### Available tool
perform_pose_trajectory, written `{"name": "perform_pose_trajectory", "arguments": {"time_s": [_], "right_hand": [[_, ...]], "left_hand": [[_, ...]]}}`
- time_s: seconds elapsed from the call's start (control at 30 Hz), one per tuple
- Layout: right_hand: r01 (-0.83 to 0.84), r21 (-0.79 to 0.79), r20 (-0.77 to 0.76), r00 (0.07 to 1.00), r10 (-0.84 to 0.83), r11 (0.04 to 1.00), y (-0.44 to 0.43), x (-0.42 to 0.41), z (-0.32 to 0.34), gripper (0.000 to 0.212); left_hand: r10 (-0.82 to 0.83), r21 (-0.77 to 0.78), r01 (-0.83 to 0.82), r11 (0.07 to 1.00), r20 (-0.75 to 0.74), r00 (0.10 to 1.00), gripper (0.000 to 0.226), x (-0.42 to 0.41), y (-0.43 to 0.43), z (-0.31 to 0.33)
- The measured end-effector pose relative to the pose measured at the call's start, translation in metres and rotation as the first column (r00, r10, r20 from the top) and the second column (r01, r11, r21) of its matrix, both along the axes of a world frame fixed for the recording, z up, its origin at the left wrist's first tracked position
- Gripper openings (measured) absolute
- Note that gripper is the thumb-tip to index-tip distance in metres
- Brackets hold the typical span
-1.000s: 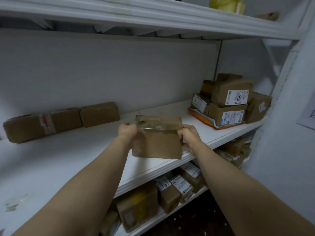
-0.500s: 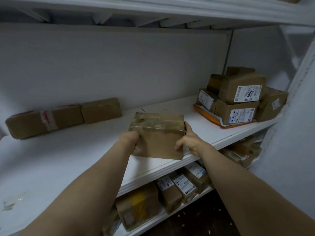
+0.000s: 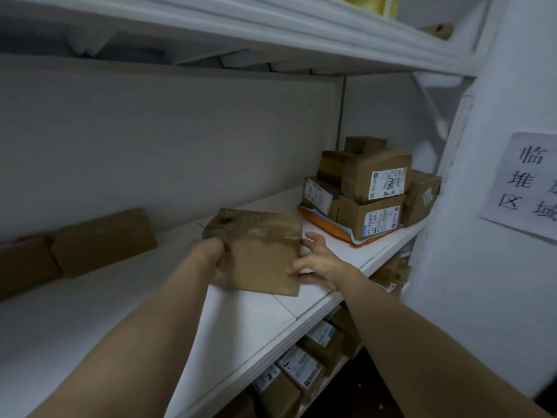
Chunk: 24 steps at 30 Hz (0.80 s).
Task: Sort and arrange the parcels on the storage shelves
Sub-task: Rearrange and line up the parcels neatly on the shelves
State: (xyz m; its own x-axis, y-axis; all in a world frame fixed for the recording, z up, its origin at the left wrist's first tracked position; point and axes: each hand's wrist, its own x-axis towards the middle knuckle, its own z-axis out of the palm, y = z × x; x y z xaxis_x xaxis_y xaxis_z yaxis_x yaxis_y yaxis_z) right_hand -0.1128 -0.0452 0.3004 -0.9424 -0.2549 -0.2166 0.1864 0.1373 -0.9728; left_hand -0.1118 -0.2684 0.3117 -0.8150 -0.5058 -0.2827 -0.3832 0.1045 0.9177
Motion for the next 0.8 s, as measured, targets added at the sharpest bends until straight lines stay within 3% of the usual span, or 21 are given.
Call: {"name": "perform_pose_trajectory", "arguments": {"time_s": [0.1, 0.2, 0.3, 0.4, 0.5, 0.63, 0.7, 0.8], "right_hand": [[-0.007, -0.110, 0.056, 0.998, 0.013, 0.994, 0.006, -0.011, 0.001, 0.125], [-0.046, -0.182, 0.104, 0.992, 0.066, 0.982, 0.012, -0.019, 0.001, 0.128], [-0.082, -0.082, 0.090, 0.992, 0.089, 0.993, 0.017, -0.023, 0.006, 0.115], [-0.009, 0.023, 0.060, 0.998, 0.008, 1.000, 0.023, -0.024, 0.009, 0.104], [0.041, -0.044, 0.054, 0.998, -0.039, 0.998, 0.029, -0.027, 0.006, 0.112], [0.060, -0.032, 0.012, 0.998, -0.060, 0.998, 0.045, -0.032, 0.005, 0.141], [0.112, -0.050, -0.030, 0.993, -0.113, 0.992, 0.059, -0.035, 0.009, 0.131], [0.179, -0.073, -0.030, 0.983, -0.181, 0.981, 0.085, -0.034, 0.020, 0.092]], "left_hand": [[0.023, 0.034, -0.023, 0.999, -0.005, 1.000, 0.016, -0.013, 0.002, 0.006], [0.005, 0.047, -0.004, 0.999, -0.012, 1.000, 0.044, -0.032, 0.001, 0.001], [-0.028, 0.041, 0.028, 0.999, -0.012, 1.000, 0.054, -0.041, 0.008, 0.003], [-0.024, 0.070, 0.027, 0.997, -0.040, 0.999, 0.046, -0.047, 0.018, 0.008], [-0.064, 0.086, 0.070, 0.994, -0.066, 0.996, 0.049, -0.057, 0.033, 0.013], [-0.075, 0.061, 0.081, 0.995, -0.102, 0.992, 0.042, -0.065, 0.057, 0.023], [-0.047, 0.056, 0.055, 0.997, -0.137, 0.989, 0.037, -0.066, 0.069, 0.032], [0.013, 0.065, -0.001, 0.998, -0.185, 0.983, 0.035, -0.060, 0.090, 0.045]]}}
